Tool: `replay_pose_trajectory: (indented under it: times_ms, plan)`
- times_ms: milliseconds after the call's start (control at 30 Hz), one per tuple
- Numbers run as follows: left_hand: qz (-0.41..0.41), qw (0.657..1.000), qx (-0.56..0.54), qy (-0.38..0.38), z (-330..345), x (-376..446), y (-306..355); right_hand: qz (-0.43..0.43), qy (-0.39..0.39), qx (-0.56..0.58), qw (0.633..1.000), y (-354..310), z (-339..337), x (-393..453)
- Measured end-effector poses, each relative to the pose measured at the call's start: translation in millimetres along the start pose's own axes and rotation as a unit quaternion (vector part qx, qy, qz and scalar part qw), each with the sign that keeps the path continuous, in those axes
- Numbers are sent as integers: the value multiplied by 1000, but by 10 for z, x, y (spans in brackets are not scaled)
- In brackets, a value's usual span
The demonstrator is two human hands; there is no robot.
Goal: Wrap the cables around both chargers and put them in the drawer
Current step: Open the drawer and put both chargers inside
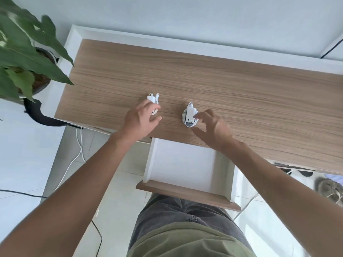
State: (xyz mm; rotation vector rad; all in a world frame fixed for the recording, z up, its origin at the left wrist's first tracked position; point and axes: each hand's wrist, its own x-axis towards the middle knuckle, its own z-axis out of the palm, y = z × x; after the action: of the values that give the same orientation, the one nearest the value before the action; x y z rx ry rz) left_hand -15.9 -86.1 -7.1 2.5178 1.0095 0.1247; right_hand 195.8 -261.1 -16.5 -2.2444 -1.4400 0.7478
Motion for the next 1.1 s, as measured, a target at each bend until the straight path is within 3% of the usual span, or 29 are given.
replay_pose_trajectory:
  times_ms: [167, 433, 800, 1100]
  plan:
    - [-7, 992, 100, -77, -87, 250, -145, 5, -40, -79, 996, -154, -101, 309]
    - [-16, 980, 125, -155, -89, 442, -198, 24, -86, -195, 977, -341, -36, 538]
    - [-31, 979, 100, -172, -118, 473, -61, 34, -62, -127, 989, -266, -81, 478]
    - [49, 991, 8, -128, -49, -156, 394, -38, 19, -57, 997, 59, -207, -295]
